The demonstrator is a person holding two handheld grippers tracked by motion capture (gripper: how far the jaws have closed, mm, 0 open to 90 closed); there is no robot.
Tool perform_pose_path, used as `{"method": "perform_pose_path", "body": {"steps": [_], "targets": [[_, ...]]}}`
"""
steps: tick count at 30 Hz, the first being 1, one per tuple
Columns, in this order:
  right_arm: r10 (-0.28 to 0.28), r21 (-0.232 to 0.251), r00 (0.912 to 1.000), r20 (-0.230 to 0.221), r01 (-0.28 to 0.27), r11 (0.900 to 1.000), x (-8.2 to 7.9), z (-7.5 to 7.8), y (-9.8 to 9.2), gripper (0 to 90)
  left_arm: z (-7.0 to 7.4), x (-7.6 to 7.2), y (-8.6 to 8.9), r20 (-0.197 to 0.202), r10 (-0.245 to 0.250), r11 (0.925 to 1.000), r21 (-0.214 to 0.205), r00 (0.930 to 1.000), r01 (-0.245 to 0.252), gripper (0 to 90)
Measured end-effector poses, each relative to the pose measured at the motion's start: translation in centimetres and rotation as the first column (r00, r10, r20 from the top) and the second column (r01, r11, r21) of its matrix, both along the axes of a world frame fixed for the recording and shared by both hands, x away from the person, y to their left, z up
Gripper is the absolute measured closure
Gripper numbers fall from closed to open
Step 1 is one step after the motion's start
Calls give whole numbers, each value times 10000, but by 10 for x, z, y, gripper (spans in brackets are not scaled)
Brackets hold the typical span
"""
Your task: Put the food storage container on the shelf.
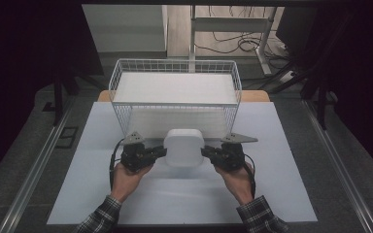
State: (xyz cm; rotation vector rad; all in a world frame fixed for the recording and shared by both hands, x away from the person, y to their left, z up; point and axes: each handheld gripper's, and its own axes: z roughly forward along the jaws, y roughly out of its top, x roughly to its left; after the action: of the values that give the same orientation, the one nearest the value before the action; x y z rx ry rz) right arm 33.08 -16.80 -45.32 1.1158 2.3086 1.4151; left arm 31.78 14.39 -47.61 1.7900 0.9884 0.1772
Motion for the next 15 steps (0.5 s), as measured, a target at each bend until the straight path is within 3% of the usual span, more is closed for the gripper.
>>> {"method": "perform_pose_path", "body": {"steps": [7, 15], "targets": [[-224, 101, 9997, 68, 223, 9997, 29, 5, 4, 782, 4, 30, 2, -72, 310, 9994, -173, 9995, -312, 795], [-411, 46, 9991, -52, 411, 9991, 54, 4, 12, 780, 3, 51, 5, -260, 604, 9982, -49, 9978, -606, 792]]}}
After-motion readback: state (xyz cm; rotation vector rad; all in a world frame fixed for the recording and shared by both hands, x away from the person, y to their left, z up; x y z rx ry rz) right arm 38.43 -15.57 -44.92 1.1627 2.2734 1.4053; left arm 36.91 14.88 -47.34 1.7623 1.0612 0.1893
